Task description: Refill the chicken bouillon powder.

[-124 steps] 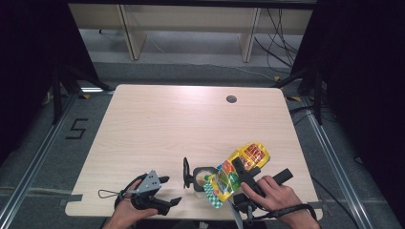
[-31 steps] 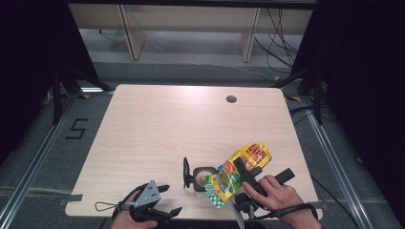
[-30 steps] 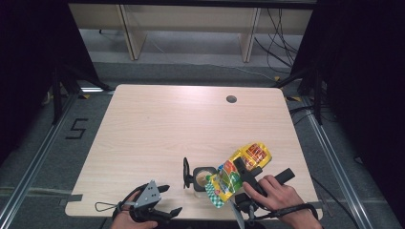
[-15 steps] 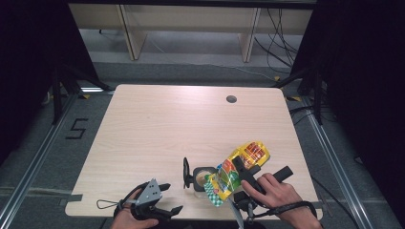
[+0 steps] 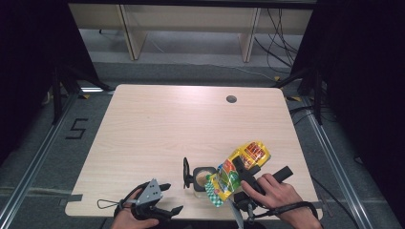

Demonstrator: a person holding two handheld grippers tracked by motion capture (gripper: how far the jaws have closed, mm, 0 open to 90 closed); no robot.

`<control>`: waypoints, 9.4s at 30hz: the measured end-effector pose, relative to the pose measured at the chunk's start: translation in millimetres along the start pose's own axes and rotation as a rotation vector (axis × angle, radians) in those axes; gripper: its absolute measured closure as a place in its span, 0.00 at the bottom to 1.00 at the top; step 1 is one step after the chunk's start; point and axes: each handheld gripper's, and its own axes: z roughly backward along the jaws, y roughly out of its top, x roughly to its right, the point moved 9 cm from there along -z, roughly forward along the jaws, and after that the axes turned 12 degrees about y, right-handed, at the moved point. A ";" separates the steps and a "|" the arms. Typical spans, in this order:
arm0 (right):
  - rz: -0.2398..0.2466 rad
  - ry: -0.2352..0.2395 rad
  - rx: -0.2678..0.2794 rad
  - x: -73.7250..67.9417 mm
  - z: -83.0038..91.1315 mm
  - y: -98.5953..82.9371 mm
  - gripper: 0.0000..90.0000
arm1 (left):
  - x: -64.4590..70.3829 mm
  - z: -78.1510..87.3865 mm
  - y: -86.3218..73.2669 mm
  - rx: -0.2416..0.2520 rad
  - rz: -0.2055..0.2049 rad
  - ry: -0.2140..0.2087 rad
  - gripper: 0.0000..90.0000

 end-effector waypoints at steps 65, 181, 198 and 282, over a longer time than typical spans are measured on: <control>0.044 0.003 -0.006 7.3 7.9 -2.9 0.52 | -2.4 1.4 0.1 0.001 -0.024 0.005 0.19; 0.047 0.021 0.001 7.9 10.9 -2.0 0.54 | -1.8 1.9 0.9 0.005 -0.004 0.008 0.19; 0.016 0.041 0.007 2.7 9.3 0.9 0.54 | -2.9 1.9 0.7 0.005 -0.024 0.009 0.19; 0.003 0.036 0.013 4.1 10.5 -3.4 0.54 | -2.9 2.0 0.8 0.005 -0.025 0.008 0.19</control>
